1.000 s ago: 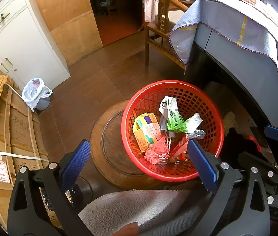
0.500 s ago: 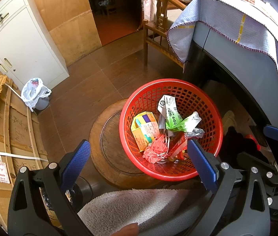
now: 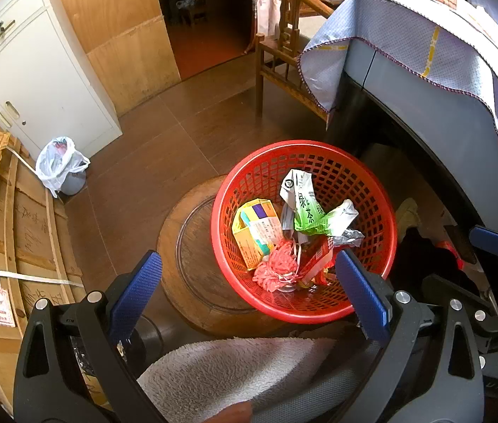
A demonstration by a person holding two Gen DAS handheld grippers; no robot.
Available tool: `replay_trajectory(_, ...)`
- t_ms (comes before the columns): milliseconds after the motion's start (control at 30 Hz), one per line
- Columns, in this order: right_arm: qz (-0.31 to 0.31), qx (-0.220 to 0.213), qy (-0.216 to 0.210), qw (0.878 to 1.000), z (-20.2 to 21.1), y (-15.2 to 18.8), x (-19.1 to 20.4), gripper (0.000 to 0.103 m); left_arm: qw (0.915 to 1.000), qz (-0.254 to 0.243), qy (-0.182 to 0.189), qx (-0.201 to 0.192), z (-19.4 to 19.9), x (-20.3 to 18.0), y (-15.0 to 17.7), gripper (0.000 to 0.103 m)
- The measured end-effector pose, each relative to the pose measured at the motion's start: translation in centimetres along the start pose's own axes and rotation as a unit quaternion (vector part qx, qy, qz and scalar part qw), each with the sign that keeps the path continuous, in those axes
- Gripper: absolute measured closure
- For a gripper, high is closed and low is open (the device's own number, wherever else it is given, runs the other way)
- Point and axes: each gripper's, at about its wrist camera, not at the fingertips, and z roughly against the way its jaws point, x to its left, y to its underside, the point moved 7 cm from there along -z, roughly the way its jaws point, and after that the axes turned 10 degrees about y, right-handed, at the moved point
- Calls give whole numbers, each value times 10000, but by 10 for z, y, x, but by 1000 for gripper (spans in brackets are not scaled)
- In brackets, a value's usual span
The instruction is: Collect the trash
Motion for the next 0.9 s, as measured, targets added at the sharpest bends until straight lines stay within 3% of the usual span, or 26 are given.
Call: replay_trajectory(900, -22, -5, -33, 10000, 4, 3, 2, 27, 10000, 67, 34, 10, -1, 4, -2, 8)
